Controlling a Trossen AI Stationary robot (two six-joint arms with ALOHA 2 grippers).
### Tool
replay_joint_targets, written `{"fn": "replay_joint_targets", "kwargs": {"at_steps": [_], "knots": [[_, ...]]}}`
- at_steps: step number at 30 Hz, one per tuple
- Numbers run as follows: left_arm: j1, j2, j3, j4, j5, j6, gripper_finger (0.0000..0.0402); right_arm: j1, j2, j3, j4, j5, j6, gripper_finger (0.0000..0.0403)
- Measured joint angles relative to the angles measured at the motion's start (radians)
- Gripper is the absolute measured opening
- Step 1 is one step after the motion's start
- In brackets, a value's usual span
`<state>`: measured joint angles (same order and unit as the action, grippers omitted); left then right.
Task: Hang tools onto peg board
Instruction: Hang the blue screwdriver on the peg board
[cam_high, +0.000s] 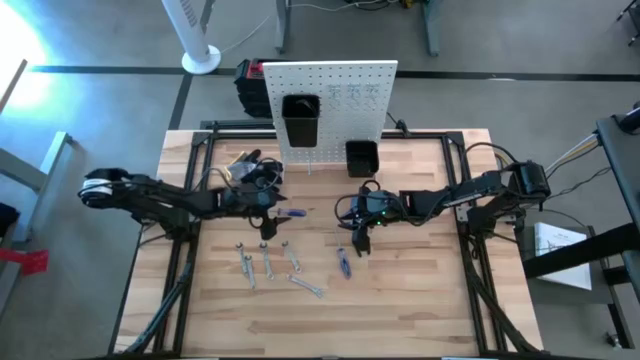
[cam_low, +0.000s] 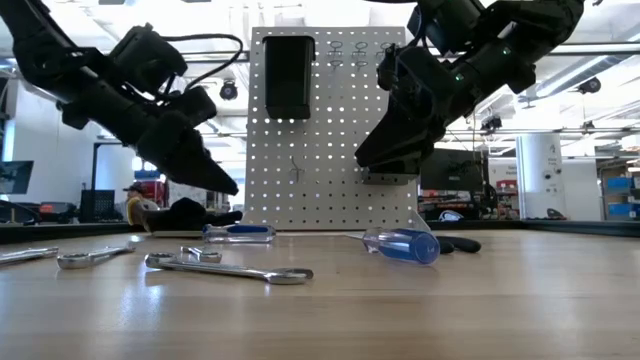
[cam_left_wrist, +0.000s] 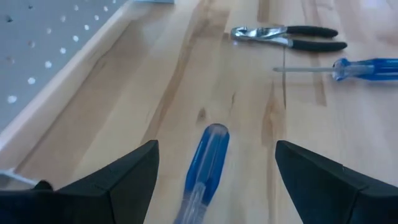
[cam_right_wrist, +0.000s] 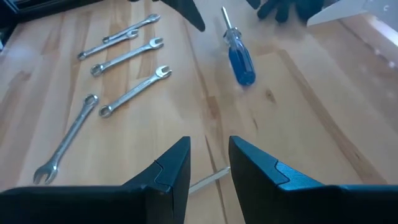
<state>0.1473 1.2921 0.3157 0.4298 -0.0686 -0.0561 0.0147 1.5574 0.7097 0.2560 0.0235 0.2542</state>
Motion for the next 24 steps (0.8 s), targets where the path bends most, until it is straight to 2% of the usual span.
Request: {"fn": "replay_joint_targets", "kwargs": {"at_steps": [8, 15, 20, 24], "knots": [[0.022, 0.131, 0.057, -0.016, -0.027, 0.095, 0.0309, 0.0, 0.0, 0.0, -0.022, -0.001, 0.001, 0.0103], [0.027, 0.256, 0.181, -0.223, 0.007, 0.126, 0.0309, 0.001, -0.001, 0.0, -0.049, -0.002, 0.025, 0.0103], [0.028, 0.314, 0.233, -0.282, 0.018, 0.126, 0.0309, 0.001, -0.001, 0.001, -0.075, -0.002, 0.025, 0.0103], [0.028, 0.331, 0.25, -0.29, 0.047, 0.123, 0.0284, 0.001, -0.001, 0.001, -0.074, -0.002, 0.025, 0.0103]]}}
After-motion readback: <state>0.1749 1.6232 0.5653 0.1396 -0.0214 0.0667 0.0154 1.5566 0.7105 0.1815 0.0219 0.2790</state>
